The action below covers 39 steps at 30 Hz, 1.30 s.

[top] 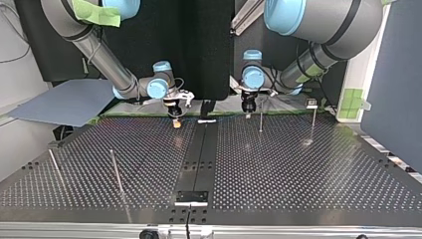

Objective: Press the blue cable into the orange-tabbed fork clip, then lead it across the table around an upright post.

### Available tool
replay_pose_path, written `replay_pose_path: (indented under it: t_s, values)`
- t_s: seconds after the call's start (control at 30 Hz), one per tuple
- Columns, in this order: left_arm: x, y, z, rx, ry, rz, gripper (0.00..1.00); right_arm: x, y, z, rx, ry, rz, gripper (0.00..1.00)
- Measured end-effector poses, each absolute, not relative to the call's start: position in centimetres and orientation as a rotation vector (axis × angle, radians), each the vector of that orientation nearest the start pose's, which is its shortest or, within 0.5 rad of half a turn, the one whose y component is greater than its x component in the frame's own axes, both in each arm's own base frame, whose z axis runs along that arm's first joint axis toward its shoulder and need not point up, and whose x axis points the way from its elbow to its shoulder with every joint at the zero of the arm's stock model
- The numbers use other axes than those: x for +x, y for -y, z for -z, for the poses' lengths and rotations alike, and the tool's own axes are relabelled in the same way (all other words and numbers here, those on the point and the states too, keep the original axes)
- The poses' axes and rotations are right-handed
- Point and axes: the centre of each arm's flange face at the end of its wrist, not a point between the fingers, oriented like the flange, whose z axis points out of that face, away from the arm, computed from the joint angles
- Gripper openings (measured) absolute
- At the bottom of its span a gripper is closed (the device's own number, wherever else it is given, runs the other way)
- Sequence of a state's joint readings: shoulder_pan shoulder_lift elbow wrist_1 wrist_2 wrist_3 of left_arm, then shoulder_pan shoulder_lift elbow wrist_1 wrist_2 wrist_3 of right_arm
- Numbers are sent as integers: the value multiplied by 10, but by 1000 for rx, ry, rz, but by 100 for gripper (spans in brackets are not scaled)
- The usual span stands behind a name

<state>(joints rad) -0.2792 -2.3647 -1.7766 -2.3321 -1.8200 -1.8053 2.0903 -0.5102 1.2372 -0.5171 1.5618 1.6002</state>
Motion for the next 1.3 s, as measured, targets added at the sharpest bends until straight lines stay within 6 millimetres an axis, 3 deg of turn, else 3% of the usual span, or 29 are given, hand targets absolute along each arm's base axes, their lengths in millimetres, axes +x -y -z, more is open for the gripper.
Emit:
replay_pose_path:
  t_s: [0.2,0.47,0.87,1.3]
  values:
    - [540,267,-17,-143,-1742,153,0,484,577,9,1769,1048,-1455,2]
    - [544,271,-48,-146,-1700,170,0,480,581,1,1769,1044,-1442,2]
    - [538,289,-107,-122,-1655,204,0,482,589,-55,1723,1029,-1488,2]
    - [525,316,-163,-90,-1575,269,0,479,589,-130,1704,1018,-1499,2]
